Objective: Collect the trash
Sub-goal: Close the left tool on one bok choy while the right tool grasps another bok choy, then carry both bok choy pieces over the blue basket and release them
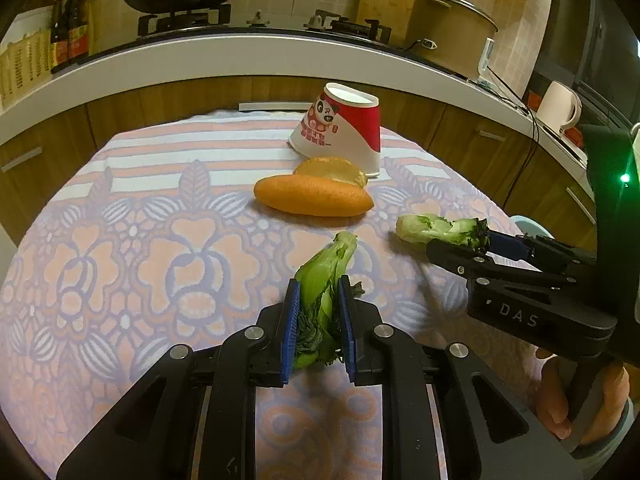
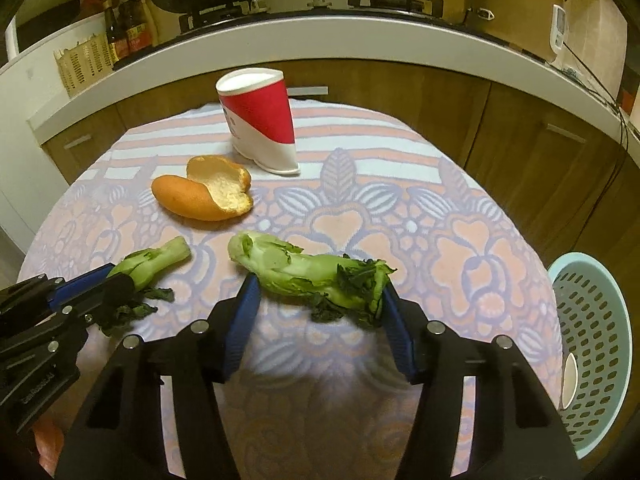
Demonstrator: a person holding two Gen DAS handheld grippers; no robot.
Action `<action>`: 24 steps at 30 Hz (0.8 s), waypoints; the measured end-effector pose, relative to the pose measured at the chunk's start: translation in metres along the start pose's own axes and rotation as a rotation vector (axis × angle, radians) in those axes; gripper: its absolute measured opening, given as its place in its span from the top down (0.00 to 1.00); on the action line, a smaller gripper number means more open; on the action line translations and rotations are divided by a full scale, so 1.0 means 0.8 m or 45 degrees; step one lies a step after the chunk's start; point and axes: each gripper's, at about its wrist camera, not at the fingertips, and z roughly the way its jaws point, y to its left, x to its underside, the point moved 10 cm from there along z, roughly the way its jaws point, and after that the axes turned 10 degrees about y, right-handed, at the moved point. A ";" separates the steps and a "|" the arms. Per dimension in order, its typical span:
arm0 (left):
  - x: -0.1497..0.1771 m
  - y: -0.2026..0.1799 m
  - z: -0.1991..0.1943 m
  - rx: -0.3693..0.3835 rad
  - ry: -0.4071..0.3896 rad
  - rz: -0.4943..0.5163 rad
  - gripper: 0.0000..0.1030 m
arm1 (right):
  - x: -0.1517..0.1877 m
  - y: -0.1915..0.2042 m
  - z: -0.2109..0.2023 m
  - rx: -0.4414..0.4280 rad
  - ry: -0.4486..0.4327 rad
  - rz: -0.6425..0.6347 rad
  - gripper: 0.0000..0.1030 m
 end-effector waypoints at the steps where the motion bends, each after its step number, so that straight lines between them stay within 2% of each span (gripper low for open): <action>1: 0.000 -0.001 -0.001 -0.001 -0.003 0.000 0.83 | 0.000 0.001 -0.002 0.002 -0.008 -0.001 0.47; 10: -0.003 -0.010 -0.008 -0.001 -0.028 0.022 0.83 | -0.007 -0.014 -0.035 0.015 -0.088 0.030 0.47; 24: -0.026 -0.107 -0.042 0.097 -0.106 0.153 0.83 | -0.002 -0.101 -0.109 0.076 -0.211 0.142 0.47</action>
